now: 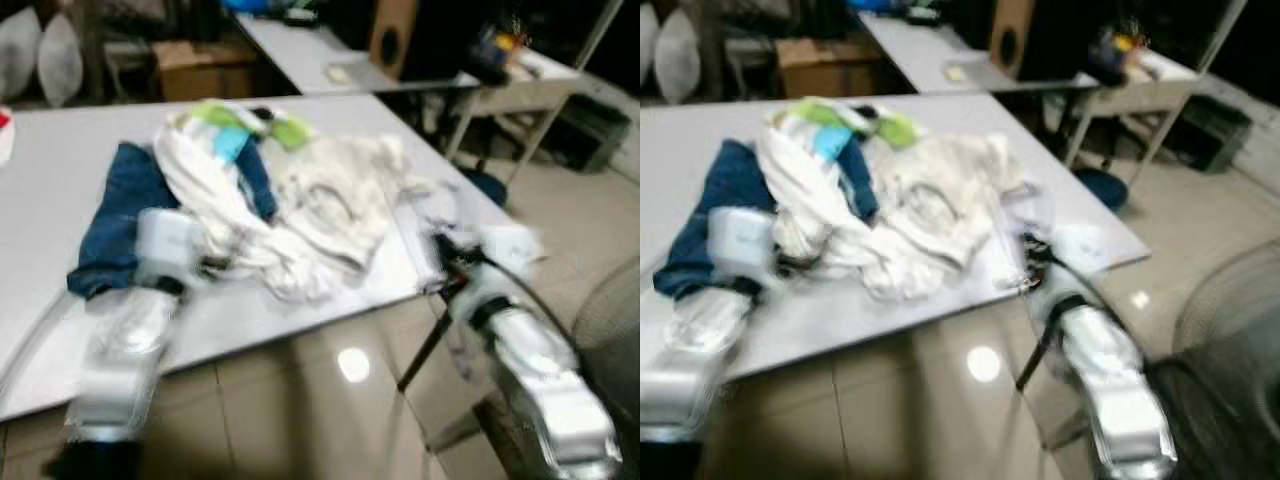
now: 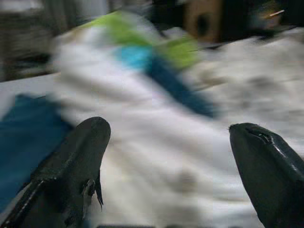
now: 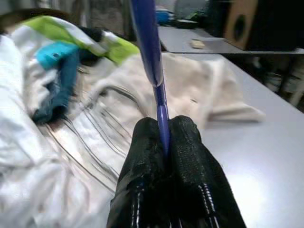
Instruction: Hang hanger
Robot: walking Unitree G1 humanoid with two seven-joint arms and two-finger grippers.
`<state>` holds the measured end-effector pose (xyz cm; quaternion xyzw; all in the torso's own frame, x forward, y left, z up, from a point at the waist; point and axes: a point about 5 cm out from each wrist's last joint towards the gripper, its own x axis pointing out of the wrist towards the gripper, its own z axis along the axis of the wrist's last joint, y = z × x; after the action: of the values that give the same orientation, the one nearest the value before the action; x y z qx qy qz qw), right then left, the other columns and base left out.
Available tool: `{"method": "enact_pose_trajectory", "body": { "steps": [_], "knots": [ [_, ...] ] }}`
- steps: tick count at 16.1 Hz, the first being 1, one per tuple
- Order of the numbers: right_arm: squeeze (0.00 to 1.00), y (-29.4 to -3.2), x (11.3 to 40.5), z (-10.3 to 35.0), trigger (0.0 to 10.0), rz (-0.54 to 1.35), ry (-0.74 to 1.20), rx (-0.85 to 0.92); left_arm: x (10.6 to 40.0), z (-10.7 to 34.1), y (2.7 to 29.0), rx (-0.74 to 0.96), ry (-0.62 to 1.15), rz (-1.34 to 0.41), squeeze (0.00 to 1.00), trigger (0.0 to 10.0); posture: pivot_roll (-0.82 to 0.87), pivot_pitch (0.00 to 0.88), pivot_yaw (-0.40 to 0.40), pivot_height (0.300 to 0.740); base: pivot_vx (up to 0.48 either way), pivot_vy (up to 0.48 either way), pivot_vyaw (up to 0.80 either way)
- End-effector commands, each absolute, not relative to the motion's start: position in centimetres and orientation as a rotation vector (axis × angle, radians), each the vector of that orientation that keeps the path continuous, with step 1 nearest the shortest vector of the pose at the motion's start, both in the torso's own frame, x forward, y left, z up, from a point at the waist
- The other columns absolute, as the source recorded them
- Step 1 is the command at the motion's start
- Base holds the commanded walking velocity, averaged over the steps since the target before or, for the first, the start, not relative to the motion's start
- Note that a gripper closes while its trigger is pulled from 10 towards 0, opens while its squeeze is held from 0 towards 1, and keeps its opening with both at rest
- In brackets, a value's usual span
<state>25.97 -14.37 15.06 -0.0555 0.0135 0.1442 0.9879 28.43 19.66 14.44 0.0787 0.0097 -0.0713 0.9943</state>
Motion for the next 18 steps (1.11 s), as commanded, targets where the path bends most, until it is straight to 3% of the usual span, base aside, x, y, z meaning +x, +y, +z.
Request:
{"method": "enact_pose_trajectory", "body": {
  "steps": [1, 2, 4, 5, 6, 7, 8, 11, 12, 13, 14, 18],
  "knots": [
    [0.00, -15.8, 25.9, 14.9, 10.0, 0.241, 0.034, -0.112, 28.5, 14.6, 18.2, 0.148, 0.003, -0.193, 0.84, 10.0, -0.09, 0.000, -0.080, 0.740, 0.356, 0.000, 0.00],
    [0.00, -15.8, 25.9, 14.9, 10.0, 0.237, 0.035, -0.105, 28.5, 14.6, 18.2, 0.151, 0.002, -0.194, 0.84, 10.0, -0.09, 0.000, -0.078, 0.740, 0.356, 0.000, 0.00],
    [0.00, -16.2, 25.9, 14.5, 10.0, 0.208, 0.045, -0.105, 28.6, 14.4, 17.7, 0.176, 0.011, -0.280, 0.65, 10.0, -0.09, 0.000, -0.065, 0.740, 0.000, 0.000, 0.00],
    [0.00, -16.2, 25.9, 14.5, 10.0, 0.203, 0.045, -0.103, 28.6, 14.3, 17.5, 0.196, 0.017, -0.317, 0.63, 10.0, -0.09, 0.000, -0.064, 0.740, 0.000, 0.000, 0.00],
    [0.00, -16.3, 26.1, 14.5, 10.0, 0.193, 0.040, -0.102, 28.4, 14.1, 16.9, 0.264, 0.031, -0.469, 0.49, 10.0, -0.09, 0.000, -0.062, 0.740, 0.000, 0.000, 0.00],
    [0.00, -16.3, 26.3, 14.6, 10.0, 0.191, 0.038, -0.102, 28.4, 13.9, 16.8, 0.305, 0.048, -0.547, 0.44, 10.0, -0.09, 0.000, -0.059, 0.740, 0.000, 0.000, 0.00],
    [0.00, -16.4, 26.4, 14.7, 10.0, 0.186, 0.033, -0.101, 28.4, 13.3, 17.0, 0.388, 0.105, -0.652, 0.00, 10.0, -0.09, 0.000, -0.055, 0.740, 0.000, 0.000, 0.00],
    [0.00, -16.4, 26.4, 14.7, 10.0, 0.176, 0.026, -0.099, 28.8, 12.7, 17.8, 0.488, 0.163, -0.740, 0.00, 10.0, -0.09, 0.000, -0.033, 0.740, 0.000, 0.000, 0.00],
    [0.00, -16.4, 26.3, 14.6, 10.0, 0.169, 0.025, -0.097, 29.0, 12.7, 18.1, 0.507, 0.174, -0.752, 0.00, 8.9, -0.09, 0.000, -0.021, 0.740, 0.000, 0.000, 0.00],
    [0.00, -16.5, 26.2, 14.4, 10.0, 0.161, 0.027, -0.094, 29.1, 12.6, 18.6, 0.524, 0.190, -0.772, 0.00, 4.7, -0.09, 0.000, -0.012, 0.740, 0.000, 0.000, 0.00],
    [0.00, -16.4, 26.1, 14.3, 10.0, 0.158, 0.030, -0.092, 29.0, 12.5, 19.0, 0.533, 0.204, -0.778, 0.00, 0.0, -0.09, 0.000, -0.010, 0.740, 0.000, 0.000, 0.00],
    [0.00, -15.9, 25.9, 13.7, 10.0, 0.154, 0.043, -0.078, 28.9, 13.0, 21.2, 0.562, 0.224, -0.766, 0.00, 0.0, -0.07, 0.000, 0.003, 0.740, 0.000, 0.000, 0.00]
  ]
}}
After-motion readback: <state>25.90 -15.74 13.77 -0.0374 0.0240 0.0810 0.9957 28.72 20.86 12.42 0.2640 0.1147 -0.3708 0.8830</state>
